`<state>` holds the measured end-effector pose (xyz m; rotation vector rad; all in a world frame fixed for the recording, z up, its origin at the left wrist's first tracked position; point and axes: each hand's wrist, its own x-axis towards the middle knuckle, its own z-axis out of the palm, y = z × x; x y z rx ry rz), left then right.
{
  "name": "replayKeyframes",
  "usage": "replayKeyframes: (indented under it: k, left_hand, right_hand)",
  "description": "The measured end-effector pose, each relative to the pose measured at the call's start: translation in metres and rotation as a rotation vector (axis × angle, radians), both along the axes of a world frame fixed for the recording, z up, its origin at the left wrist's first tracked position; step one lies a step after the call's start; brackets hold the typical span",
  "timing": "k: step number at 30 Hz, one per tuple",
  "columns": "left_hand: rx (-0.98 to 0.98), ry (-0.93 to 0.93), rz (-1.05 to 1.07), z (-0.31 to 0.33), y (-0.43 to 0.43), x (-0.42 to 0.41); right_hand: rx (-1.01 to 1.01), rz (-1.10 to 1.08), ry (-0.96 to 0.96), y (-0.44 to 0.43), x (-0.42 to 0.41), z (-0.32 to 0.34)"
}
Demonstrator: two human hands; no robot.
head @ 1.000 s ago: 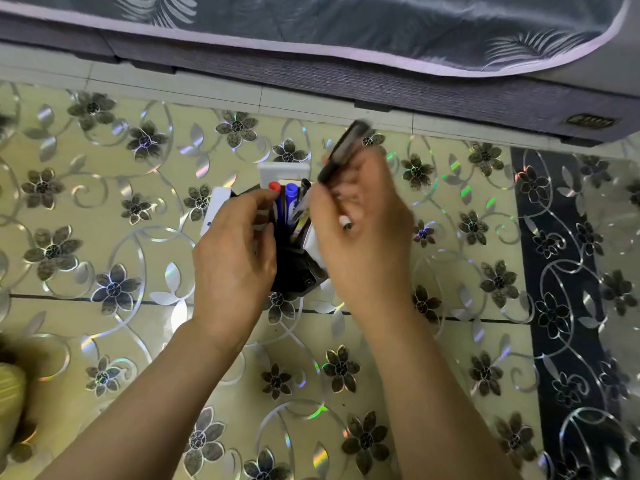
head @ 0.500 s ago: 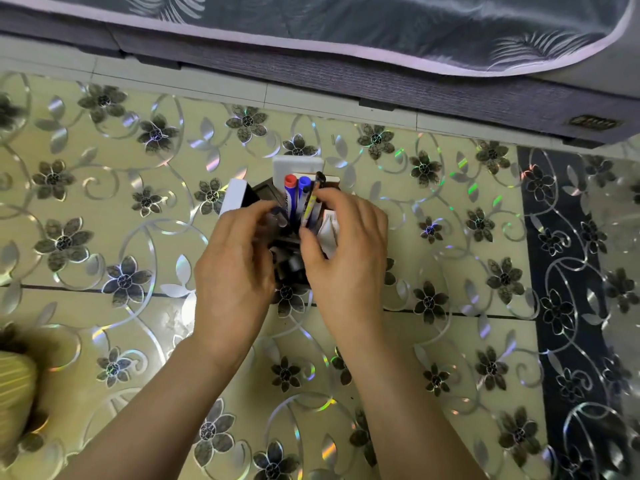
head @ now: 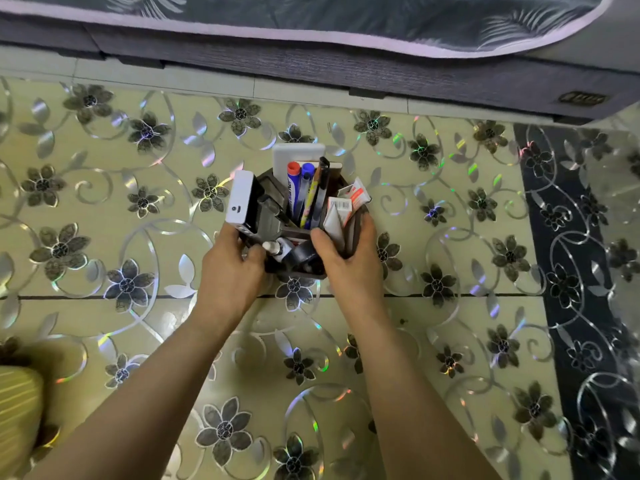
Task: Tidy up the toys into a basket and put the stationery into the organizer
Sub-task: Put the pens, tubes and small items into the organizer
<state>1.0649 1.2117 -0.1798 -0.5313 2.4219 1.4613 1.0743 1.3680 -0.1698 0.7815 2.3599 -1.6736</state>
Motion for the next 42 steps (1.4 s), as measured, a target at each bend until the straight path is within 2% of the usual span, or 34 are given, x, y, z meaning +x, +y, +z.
replayKeyframes:
  k: [6,8,11,14,25,31,36,42]
  left_hand:
    - [0.104,0.018,-0.049,-0.015,-0.008,-0.017]
    - [0.115,-0.004,0.005,-0.02,-0.01,-0.017]
    - [0.043,-0.051,0.05,-0.024,-0.01,-0.01]
    - [0.026,-0.044,-0.001,-0.015,0.008,-0.002]
    - [0.033,-0.036,-0.299,0.011,0.177,-0.001]
    - [-0.053,0.039,-0.589,0.031,0.302,-0.014]
    - [-0.105,0.197,-0.957,0.036,0.412,-0.036]
    - [-0.097,0.186,-1.093,0.024,0.495,-0.074]
  right_hand:
    - [-0.059,0.03,-0.065,0.004,-0.011,-0.008]
    - [-0.055,0.034,-0.049,0.007,-0.009,-0.006]
    - [-0.053,0.036,-0.049,0.014,0.0,0.0]
    - [-0.07,-0.022,-0.02,0.031,0.017,0.005]
    - [-0.094,-0.316,-0.061,0.174,0.075,0.031]
    - [-0.057,-0.529,-0.016,0.269,0.096,0.038]
    - [-0.092,-0.723,0.015,0.35,0.104,0.023]
    - [0.017,-0.765,0.01,0.41,0.085,0.013]
